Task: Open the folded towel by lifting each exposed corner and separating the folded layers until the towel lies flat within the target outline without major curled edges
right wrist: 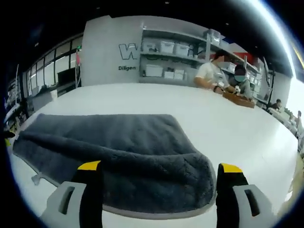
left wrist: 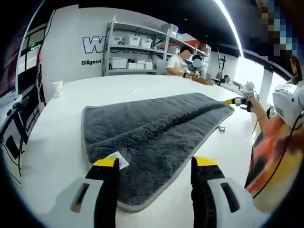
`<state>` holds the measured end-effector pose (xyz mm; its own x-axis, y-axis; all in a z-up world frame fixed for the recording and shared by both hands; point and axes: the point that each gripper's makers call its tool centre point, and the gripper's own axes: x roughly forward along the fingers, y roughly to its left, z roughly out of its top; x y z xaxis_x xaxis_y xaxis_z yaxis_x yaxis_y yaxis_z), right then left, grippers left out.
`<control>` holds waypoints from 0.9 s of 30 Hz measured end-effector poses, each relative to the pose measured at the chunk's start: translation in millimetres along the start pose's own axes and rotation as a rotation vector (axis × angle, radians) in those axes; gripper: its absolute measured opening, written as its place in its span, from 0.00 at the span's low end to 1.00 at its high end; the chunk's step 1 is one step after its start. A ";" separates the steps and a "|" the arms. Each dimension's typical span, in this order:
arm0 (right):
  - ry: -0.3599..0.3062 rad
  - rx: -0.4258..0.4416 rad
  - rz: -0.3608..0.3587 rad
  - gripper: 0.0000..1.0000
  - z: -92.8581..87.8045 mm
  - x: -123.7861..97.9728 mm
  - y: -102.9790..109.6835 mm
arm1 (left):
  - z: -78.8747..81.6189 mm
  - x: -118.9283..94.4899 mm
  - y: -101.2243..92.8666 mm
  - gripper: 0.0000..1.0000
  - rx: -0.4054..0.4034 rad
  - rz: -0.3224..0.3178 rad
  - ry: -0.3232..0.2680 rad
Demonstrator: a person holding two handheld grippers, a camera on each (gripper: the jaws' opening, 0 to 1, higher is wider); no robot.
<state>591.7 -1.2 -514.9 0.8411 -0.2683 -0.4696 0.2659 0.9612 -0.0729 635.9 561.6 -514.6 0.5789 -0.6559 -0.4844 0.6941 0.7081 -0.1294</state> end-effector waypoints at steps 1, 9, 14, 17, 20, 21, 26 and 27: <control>-0.001 0.002 0.005 0.99 0.3 0.4 0.8 | -1.6 1.5 -3.3 0.45 0.003 -0.007 0.007; 0.000 -0.004 0.034 0.99 1.9 3.7 6.1 | -18.5 16.5 -17.2 0.29 0.004 -0.060 0.089; 0.000 -0.014 0.038 0.99 2.5 1.7 6.6 | -28.7 19.1 -11.1 0.23 0.021 -0.032 0.152; 0.001 -0.018 0.039 0.99 2.3 0.8 5.9 | -36.5 21.7 -8.1 0.17 0.043 -0.010 0.195; 0.005 -0.024 0.035 0.99 1.8 0.2 4.2 | -38.4 22.6 -6.9 0.12 0.063 0.007 0.202; 0.006 -0.026 0.034 0.99 1.9 0.0 3.9 | -38.6 22.3 -6.6 0.10 0.064 0.009 0.204; 0.006 -0.031 0.033 0.99 2.2 -2.1 3.8 | -42.2 18.1 -9.2 0.05 0.076 0.011 0.224; 0.006 -0.032 0.032 0.99 1.9 -2.3 3.9 | -42.8 17.5 -9.9 0.04 0.076 0.008 0.227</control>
<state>591.7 3.0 -512.5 0.8462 -0.2367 -0.4775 0.2233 0.9710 -0.0855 620.9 554.3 -558.8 0.4794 -0.5685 -0.6686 0.7250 0.6859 -0.0633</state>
